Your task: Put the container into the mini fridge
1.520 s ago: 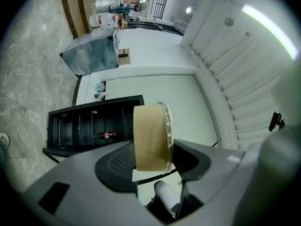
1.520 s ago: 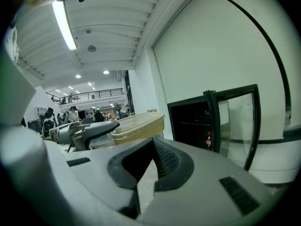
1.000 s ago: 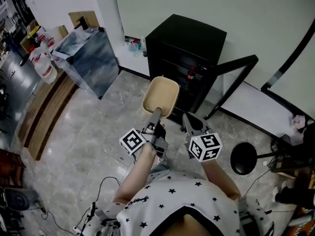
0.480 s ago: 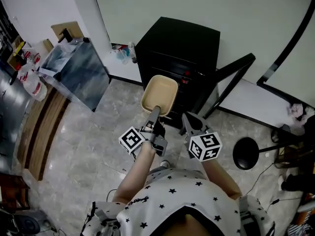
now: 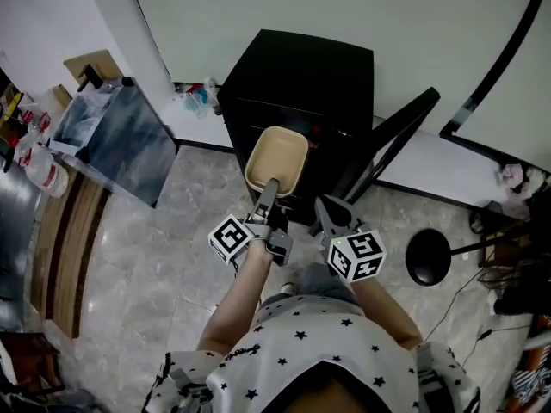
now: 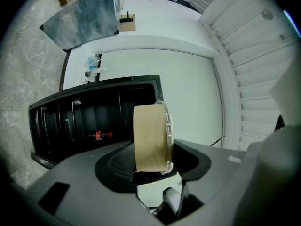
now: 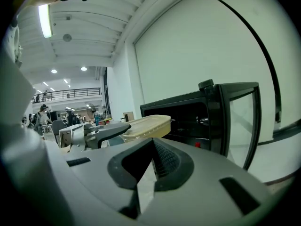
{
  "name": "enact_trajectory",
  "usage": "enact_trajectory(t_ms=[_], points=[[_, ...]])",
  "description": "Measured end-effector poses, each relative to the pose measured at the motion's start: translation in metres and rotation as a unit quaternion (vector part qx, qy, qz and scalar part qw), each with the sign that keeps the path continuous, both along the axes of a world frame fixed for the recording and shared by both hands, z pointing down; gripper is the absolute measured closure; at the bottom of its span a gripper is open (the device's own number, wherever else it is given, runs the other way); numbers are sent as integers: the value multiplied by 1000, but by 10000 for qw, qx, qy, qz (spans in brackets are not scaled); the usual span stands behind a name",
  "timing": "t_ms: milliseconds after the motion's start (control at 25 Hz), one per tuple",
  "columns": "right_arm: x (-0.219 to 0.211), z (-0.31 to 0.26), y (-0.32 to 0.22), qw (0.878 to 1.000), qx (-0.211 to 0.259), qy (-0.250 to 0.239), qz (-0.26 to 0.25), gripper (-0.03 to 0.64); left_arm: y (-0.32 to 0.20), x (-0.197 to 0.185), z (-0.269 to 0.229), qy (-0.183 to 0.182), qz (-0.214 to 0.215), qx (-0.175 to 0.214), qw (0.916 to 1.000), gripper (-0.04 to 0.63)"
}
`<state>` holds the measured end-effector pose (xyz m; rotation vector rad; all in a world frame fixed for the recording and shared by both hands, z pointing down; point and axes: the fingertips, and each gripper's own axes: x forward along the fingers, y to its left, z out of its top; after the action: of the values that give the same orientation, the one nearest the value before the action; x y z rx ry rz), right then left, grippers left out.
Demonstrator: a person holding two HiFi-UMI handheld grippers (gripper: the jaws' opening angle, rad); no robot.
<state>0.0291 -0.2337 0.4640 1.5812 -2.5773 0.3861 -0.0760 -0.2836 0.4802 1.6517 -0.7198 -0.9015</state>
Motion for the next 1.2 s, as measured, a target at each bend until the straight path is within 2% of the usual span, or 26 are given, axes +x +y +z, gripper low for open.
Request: enact_trajectory(t_ms=[520,720,1200], points=[[7,11,-49,9999,-102,-33,-18,624,-64,27,23,-26,148,-144,9998,365],[10,10,-64,9999,-124,-39,-77,624,-82,34,35,-2,140,-354,9993,365],[14,19,-85,9995,-213,-35,-244,624,-111,51,51,-12,140,-521,9985,365]])
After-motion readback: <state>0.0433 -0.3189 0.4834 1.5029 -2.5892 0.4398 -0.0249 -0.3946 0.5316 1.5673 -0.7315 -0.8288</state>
